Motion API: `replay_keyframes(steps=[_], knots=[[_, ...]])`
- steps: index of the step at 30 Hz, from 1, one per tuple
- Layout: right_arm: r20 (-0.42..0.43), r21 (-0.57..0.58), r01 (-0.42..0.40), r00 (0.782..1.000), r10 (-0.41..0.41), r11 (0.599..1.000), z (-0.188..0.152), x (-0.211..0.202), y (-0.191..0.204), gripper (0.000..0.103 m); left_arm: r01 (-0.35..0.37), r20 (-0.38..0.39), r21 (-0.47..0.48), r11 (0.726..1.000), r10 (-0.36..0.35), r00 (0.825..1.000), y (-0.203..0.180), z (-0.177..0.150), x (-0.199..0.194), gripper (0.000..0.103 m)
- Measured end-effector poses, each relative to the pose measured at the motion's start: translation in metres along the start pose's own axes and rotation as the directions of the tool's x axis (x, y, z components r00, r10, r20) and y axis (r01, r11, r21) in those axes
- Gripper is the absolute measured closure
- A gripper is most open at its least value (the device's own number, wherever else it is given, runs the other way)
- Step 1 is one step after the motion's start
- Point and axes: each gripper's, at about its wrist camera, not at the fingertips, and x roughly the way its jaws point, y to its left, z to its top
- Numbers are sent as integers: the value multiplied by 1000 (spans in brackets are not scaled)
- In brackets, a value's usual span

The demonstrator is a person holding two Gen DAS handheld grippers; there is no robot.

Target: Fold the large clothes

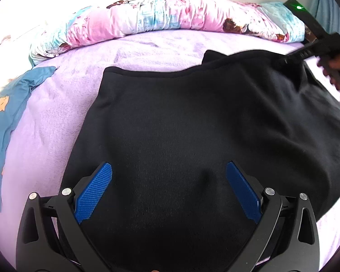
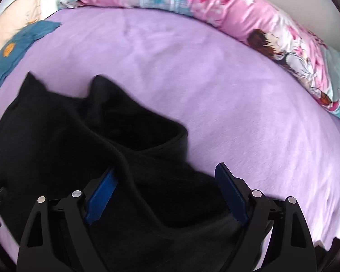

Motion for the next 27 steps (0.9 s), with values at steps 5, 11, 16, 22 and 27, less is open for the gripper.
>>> replay_keyframes(steps=[5,11,16,22,27], knots=[[-21,56,214,977,-213,975,14,21,-49,19,-22,-6,30,999,22,1000,-4,-2,6,6],[124,110,124,983,-137,986,0,-46,-56,16,-15,3,24,1000,15,1000,-1,0,6,6],[143,102,-15,990,0,995,-32,-81,-19,6,76,12,-17,997,-76,997,8,12,-6,6],[52,218,-18,999,7,976,-51,-34,-28,6,164,2,-55,985,-164,986,33,68,5,6],[-20,344,-22,999,30,939,-47,23,-58,6,308,-111,-192,932,-332,937,52,105,86,6]])
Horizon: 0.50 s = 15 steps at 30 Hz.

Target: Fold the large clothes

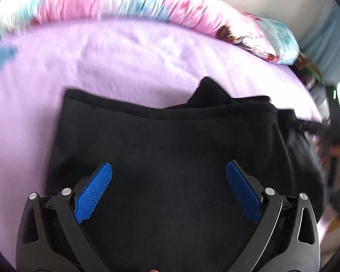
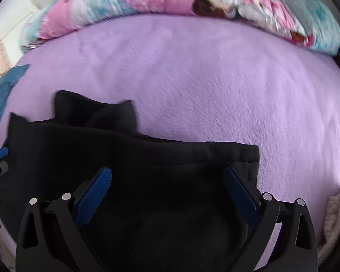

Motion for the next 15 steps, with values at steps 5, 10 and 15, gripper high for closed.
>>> replay_keyframes(steps=[5,10,15], knots=[[-107,107,-9,994,21,994,1,56,-22,5,-75,-137,31,997,78,987,8,13,54,6],[-106,78,29,994,-21,997,2,78,-16,5,-115,-153,50,992,121,981,10,14,79,5],[-81,67,49,996,-44,997,5,58,-6,6,-144,-156,67,987,153,976,6,17,69,6]])
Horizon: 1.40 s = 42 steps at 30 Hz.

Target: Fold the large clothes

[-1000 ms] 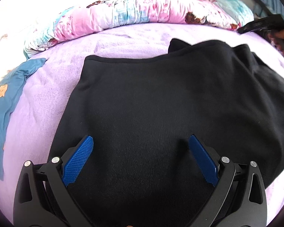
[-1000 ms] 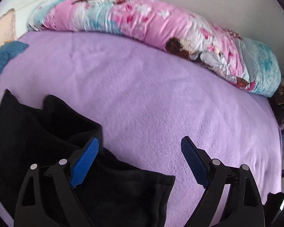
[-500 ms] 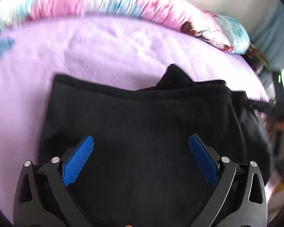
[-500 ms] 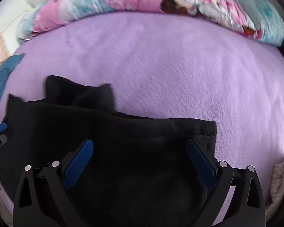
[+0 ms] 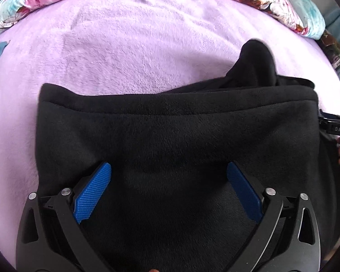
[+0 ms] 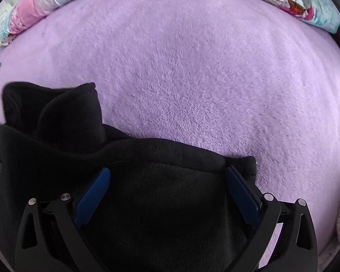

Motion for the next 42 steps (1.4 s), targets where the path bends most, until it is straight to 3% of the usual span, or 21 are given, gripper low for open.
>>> replay_keyframes(steps=[5,8,11,13,14,15,17,18,20,21,23,27,30,34,36,37,38,39,40,41,42], knots=[[95,-56,-37,995,43,998,-38,-83,-12,6,79,53,-70,994,-76,996,33,-24,-76,6],[87,-56,-89,992,94,994,-77,-114,-37,6,123,97,-75,990,-115,989,56,-58,-112,6],[73,-8,-159,985,159,987,-121,-129,-67,6,226,146,-134,965,-206,968,89,-91,-128,6],[80,29,-179,981,176,983,-151,-133,-85,6,259,132,-180,949,-238,962,104,-106,-124,6],[85,64,-205,976,200,977,-164,-132,-94,6,302,134,-221,927,-278,951,116,-116,-121,6],[88,99,-251,966,243,963,-174,-126,-101,6,361,140,-267,893,-335,932,127,-126,-117,6],[83,190,-379,925,370,906,-189,-108,-117,6,454,135,-346,821,-436,890,144,-140,-101,6],[87,220,-426,905,417,878,-193,-102,-121,6,458,145,-360,813,-437,888,149,-146,-97,6],[96,265,-540,839,536,799,-200,-84,-125,6,451,150,-373,811,-427,892,155,-150,-91,6],[98,278,-563,823,560,778,-199,-76,-126,6,483,161,-381,788,-458,874,158,-152,-85,6],[120,311,-584,807,579,750,-196,-63,-129,6,541,184,-412,733,-515,837,164,-153,-75,6],[120,343,-620,774,622,706,-185,-39,-131,6,601,205,-426,676,-575,792,171,-144,-56,6],[118,339,-646,750,650,684,-175,-27,-127,5,625,207,-411,663,-600,773,173,-136,-49,6],[91,284,-652,748,657,703,-170,-27,-121,5,615,153,-341,711,-603,783,167,-125,-43,6],[96,258,-685,720,688,681,-168,-31,-113,5,612,149,-335,716,-602,785,163,-121,-41,6],[84,238,-712,692,717,660,-168,-31,-104,5,618,146,-323,716,-608,781,159,-119,-42,6],[45,215,-725,677,735,655,-168,-29,-92,5,653,147,-299,695,-643,752,154,-118,-43,6],[15,199,-705,697,717,681,-169,-26,-83,5,683,139,-290,671,-676,723,149,-116,-42,6],[6,192,-686,716,698,702,-168,-23,-78,5,694,117,-287,660,-695,710,142,-113,-37,6],[9,201,-687,714,700,698,-167,-20,-77,5,687,98,-286,668,-693,715,139,-111,-33,6],[17,220,-703,696,718,677,-165,-17,-79,5,678,77,-286,677,-689,720,136,-108,-28,6]])
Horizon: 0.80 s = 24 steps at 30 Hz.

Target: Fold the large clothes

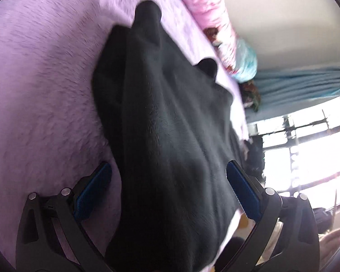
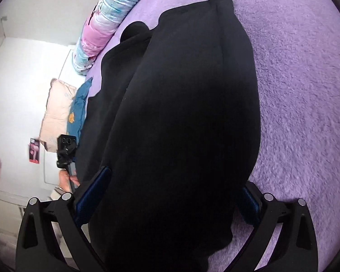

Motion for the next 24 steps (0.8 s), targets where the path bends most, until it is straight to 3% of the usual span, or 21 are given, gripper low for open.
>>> replay_keyframes(steps=[4,7,13,17,21,23,24], knots=[[-22,7,-49,999,49,999,6,5,-4,5,26,-36,-23,999,-27,999,2,7,8,6],[-39,-33,-57,998,56,998,12,17,5,5,73,-65,24,997,-71,995,-10,8,20,6],[-77,-90,-29,997,22,996,15,33,18,5,62,-68,32,998,-60,996,-15,9,36,6],[-70,-102,-6,998,-2,995,12,40,24,6,18,-92,45,999,-14,996,-19,10,41,6],[-40,-137,83,995,-89,987,1,40,36,19,0,-93,61,998,5,996,-21,9,42,7],[-25,-127,69,997,-72,990,-3,38,35,31,13,-79,54,998,-8,997,-18,8,38,9],[-29,-102,32,999,-35,994,-5,38,32,42,14,-70,49,999,-11,997,-19,7,37,11]])
